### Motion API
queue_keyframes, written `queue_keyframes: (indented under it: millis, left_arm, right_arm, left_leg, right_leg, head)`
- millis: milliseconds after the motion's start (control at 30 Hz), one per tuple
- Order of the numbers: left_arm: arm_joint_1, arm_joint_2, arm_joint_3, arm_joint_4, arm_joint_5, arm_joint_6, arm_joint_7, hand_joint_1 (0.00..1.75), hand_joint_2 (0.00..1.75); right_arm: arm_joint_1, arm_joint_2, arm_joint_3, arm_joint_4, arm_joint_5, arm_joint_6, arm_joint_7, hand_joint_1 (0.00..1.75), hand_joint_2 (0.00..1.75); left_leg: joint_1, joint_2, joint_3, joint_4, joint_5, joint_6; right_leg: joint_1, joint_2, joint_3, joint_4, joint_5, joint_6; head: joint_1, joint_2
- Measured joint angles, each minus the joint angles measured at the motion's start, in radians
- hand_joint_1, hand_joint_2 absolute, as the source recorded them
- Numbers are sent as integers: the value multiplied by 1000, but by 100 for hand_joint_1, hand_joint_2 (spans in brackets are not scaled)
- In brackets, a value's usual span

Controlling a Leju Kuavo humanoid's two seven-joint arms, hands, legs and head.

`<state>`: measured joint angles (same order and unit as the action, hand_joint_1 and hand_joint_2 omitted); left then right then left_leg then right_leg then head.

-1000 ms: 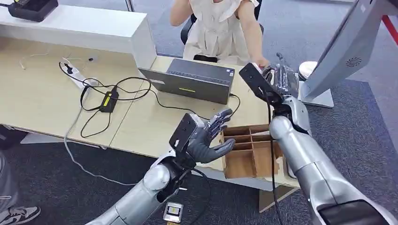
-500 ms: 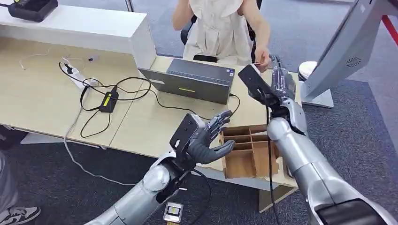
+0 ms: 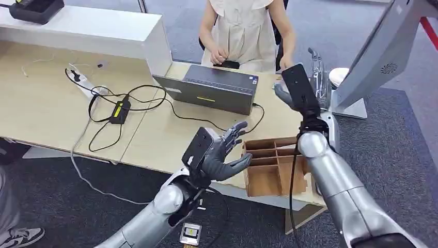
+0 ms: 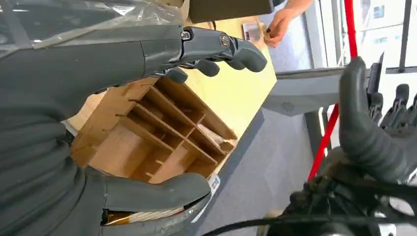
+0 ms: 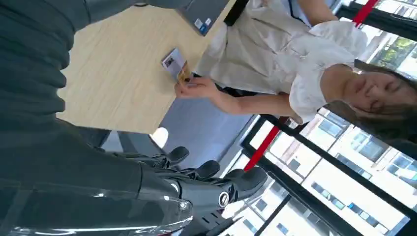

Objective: Pass the card to the sensor for recognition and then transmit it.

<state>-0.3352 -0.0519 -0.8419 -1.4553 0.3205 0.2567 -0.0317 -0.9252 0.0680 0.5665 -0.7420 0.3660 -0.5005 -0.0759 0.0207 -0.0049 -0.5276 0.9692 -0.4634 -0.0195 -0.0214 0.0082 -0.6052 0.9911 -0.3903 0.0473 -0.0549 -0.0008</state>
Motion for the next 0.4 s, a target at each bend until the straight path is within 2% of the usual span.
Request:
queue_keyframes:
  millis: [133, 400]
  left_arm:
    - [20, 10, 18, -14, -24, 11, 1, 0, 175]
    - [55, 27, 55, -40, -49, 23, 4, 0, 175]
  right_arm:
    - [89, -34, -47, -158, -163, 6, 2, 0, 175]
    - [284, -106, -158, -455, -372, 16, 15, 0, 175]
  left_leg:
    - [0, 0, 0, 0, 0, 0]
    - [0, 0, 0, 0, 0, 0]
  right_leg:
    - [0, 0, 0, 0, 0, 0]
    - [0, 0, 0, 0, 0, 0]
  head:
    - [0, 0]
    - [0, 0]
